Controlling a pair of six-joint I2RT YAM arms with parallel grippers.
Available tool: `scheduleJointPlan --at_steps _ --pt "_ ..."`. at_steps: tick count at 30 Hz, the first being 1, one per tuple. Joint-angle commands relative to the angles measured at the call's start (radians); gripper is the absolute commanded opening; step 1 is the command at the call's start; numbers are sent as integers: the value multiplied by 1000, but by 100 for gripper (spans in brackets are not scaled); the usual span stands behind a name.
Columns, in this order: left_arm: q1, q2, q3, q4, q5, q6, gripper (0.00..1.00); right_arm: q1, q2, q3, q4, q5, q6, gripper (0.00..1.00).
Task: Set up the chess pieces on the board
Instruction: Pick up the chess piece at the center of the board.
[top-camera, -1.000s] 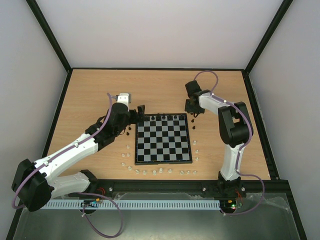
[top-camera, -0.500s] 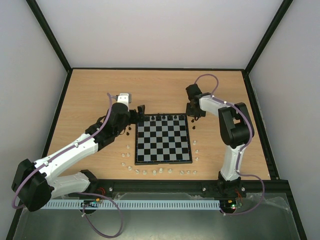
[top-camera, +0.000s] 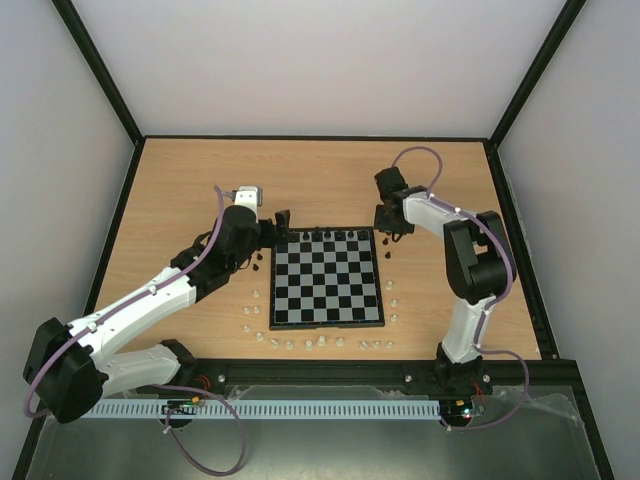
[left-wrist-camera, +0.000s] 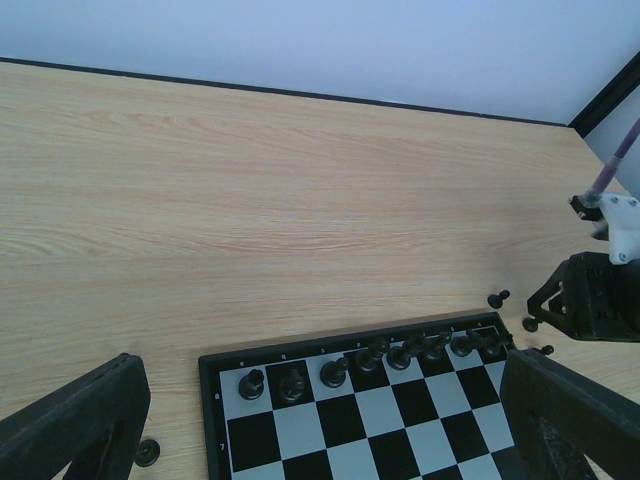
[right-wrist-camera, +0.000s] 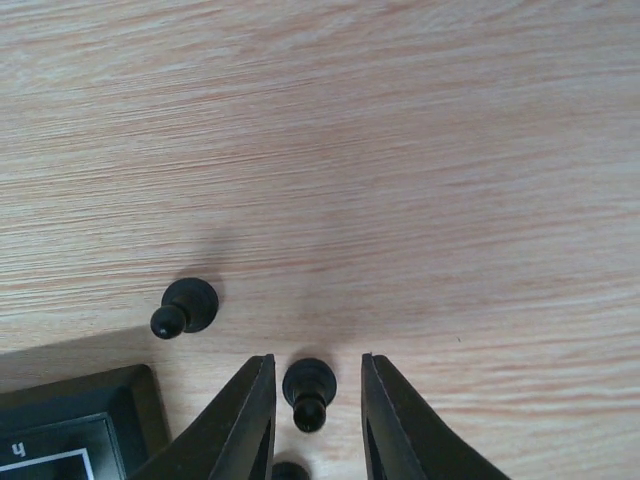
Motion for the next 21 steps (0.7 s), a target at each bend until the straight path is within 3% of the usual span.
scheduleJointPlan --at_steps 1,21 --pt "5 -7 8 6 8 4 99 -4 -60 -30 -29 -8 9 23" --pt "6 -7 6 7 3 6 99 -4 -28 -29 -30 -26 -1 17"
